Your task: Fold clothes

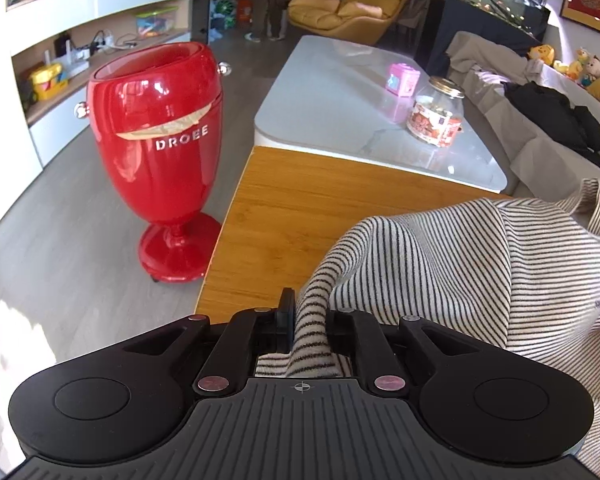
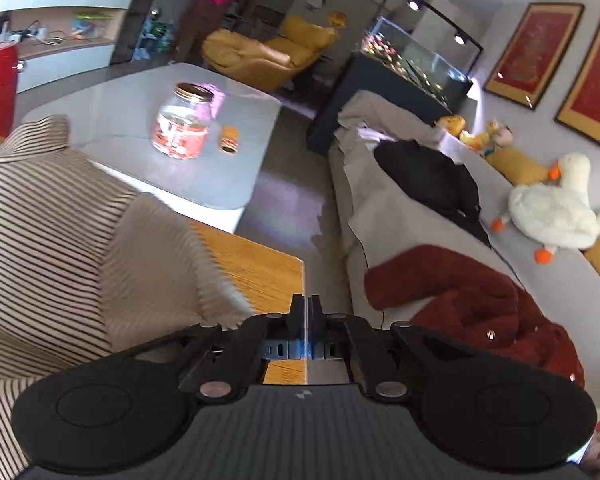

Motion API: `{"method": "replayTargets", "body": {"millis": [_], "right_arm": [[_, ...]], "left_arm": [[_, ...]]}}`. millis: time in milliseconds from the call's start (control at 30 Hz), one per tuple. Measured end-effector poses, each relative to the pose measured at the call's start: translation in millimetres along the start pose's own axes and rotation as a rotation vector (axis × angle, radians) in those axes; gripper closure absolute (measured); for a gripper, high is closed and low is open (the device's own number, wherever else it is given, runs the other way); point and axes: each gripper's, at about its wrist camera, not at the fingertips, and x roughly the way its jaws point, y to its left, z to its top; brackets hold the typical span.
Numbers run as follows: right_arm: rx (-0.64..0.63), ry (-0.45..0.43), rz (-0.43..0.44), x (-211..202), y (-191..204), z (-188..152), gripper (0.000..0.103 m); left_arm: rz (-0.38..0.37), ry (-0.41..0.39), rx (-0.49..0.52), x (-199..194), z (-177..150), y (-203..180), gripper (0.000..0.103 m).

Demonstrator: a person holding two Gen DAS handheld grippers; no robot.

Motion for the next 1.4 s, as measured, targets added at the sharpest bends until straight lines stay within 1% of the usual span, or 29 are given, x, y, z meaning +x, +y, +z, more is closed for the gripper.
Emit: {"method": "replayTargets", "body": {"millis": [133,167,233,300,333,367,400,433,467,500,533,633,667,700,733,767,800,833,867,933,967,1033,1100,1167,1200,1233,1267,1333,1400], "right_arm": [[0.066,-0.035,0.148,-21,-12,-9,0.101],[0.083,-0.045,0.186,-27,-14,-11,0.101],[0.115,-0.064,0.263,-39,-20,-15,0.099],[0.067,-0.108,0.353,-55,-3,-4,0.098],[0.041,-0.130,0.398,-63,7,1,0.094],[0.075,-0.123,0.480,-61,16,12,0.090],[0.118,-0.110,0.568,-58,25,24,0.081],[0.162,-0.098,0.656,-54,34,36,0.073],[0.211,-0.068,0.733,-46,46,48,0.068],[0.262,-0.035,0.809,-37,59,60,0.057],[0.286,-0.019,0.843,-28,72,69,0.051],[0.267,0.078,0.819,6,122,87,0.048],[0.259,0.111,0.809,17,139,92,0.048],[0.260,0.175,0.800,28,152,93,0.049],[0.249,0.210,0.806,31,162,92,0.055],[0.236,0.240,0.815,34,171,91,0.057],[0.191,0.221,0.835,28,180,95,0.074],[0.174,0.209,0.846,24,183,100,0.086],[0.181,0.189,0.841,21,183,106,0.090],[0.190,0.132,0.797,20,176,124,0.091],[0.166,0.092,0.741,21,175,134,0.091],[0.077,0.022,0.642,19,169,146,0.091],[-0.008,-0.015,0.538,16,160,150,0.091],[-0.021,-0.030,0.500,8,139,144,0.087],[-0.016,-0.036,0.492,3,125,138,0.081],[-0.010,-0.034,0.496,-4,112,128,0.076],[-0.003,-0.031,0.503,-11,98,117,0.076],[-0.027,-0.002,0.509,-25,79,85,0.075],[-0.088,0.041,0.518,-44,70,42,0.075]], "left_arm": [[-0.010,0.014,-0.023,-11,7,2,0.079],[-0.016,0.011,-0.030,-18,8,2,0.073],[-0.032,-0.026,-0.027,-38,8,-1,0.061],[-0.055,-0.082,-0.009,-59,6,-11,0.049],[-0.076,-0.113,0.003,-69,4,-18,0.046],[-0.097,-0.143,0.015,-79,3,-25,0.039],[-0.118,-0.174,0.026,-89,2,-33,0.029],[-0.150,-0.192,0.038,-97,-1,-40,0.024],[-0.204,-0.182,0.045,-99,-7,-49,0.018],[-0.264,-0.162,0.049,-98,-13,-57,0.014],[-0.324,-0.141,0.053,-98,-20,-66,0.013],[-0.509,-0.025,0.081,-81,-55,-98,0.012],[-0.544,-0.005,0.094,-76,-66,-108,0.012],[-0.570,0.006,0.108,-71,-76,-117,0.012],[-0.581,0.013,0.115,-66,-83,-124,0.011],[-0.585,0.018,0.117,-61,-90,-129,0.010],[-0.589,0.023,0.116,-57,-93,-130,0.008],[-0.592,0.028,0.113,-54,-94,-131,0.008],[-0.595,0.033,0.110,-50,-95,-131,0.007],[-0.586,0.052,0.115,-42,-96,-128,0.006],[-0.576,0.047,0.137,-42,-96,-128,0.005],[-0.557,0.038,0.182,-41,-97,-127,0.005],[-0.541,0.033,0.240,-44,-102,-128,0.005],[-0.530,0.034,0.277,-47,-105,-127,0.005],[-0.528,0.036,0.291,-48,-106,-125,0.005],[-0.529,0.037,0.295,-50,-107,-123,0.005],[-0.532,0.037,0.297,-51,-108,-121,0.005],[-0.540,0.037,0.298,-54,-110,-116,0.005],[-0.542,0.037,0.299,-57,-112,-110,0.005]]}}
